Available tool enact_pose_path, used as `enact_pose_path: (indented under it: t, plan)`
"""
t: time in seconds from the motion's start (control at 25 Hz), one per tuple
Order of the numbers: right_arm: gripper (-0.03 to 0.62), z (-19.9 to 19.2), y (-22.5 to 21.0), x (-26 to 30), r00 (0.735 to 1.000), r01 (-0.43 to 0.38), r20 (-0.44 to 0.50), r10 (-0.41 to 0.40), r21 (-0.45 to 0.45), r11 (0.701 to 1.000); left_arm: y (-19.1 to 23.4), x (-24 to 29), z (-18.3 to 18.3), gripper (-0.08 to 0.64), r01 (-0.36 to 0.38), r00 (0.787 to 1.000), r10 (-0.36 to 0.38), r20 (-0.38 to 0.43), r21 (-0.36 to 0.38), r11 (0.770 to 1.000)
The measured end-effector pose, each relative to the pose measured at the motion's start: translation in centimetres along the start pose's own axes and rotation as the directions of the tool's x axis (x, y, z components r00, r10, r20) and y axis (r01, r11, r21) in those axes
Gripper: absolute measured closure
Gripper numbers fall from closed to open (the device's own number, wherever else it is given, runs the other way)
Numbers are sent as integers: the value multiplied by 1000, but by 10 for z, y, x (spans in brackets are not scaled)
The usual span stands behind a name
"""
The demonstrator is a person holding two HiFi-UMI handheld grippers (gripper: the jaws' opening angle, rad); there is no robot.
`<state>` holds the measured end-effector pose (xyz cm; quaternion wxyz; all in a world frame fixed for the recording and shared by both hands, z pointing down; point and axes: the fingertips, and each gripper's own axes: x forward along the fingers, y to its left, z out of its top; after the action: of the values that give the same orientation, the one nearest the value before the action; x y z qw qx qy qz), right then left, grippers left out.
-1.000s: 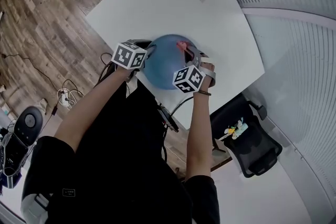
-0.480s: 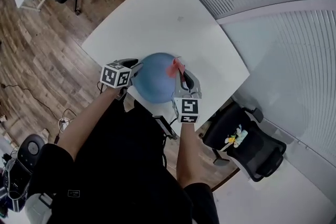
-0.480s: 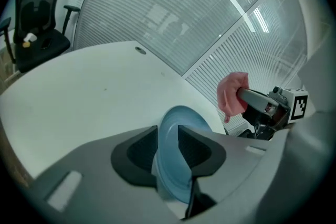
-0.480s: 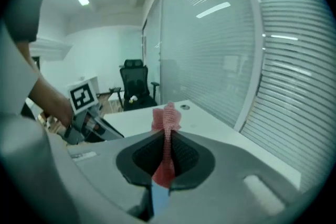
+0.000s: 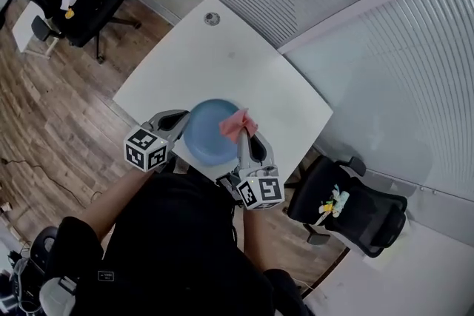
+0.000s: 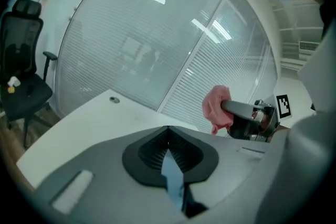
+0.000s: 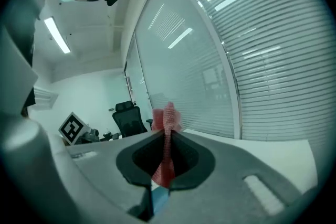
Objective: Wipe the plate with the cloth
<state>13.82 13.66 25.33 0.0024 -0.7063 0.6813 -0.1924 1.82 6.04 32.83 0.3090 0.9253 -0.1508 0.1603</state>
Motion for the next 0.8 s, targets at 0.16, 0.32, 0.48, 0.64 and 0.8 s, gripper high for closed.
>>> enact_pose_path:
  t: [0.16,0.32,0.48,0.64,0.8]
  plan:
    - [577,20,16,-19,997,38,70,-40,37,999,-32,-20,33,558,21,994,-33,107,109,994]
    - [577,29,23,-30,986,89,134,-100,87,992,-46,-28,44,558,-10,982,-24,189,178,984]
    - [577,23,24,-27,986,93,130,-102,78,993,-44,-31,49,558,-25,975,-26,220,226,974]
    - [578,20,20,-26,987,106,114,-112,59,993,-40,-32,49,558,-32,976,-17,216,223,974]
    - [578,14,19,-28,987,113,109,-119,58,992,-45,-33,50,558,-31,975,-25,221,245,969]
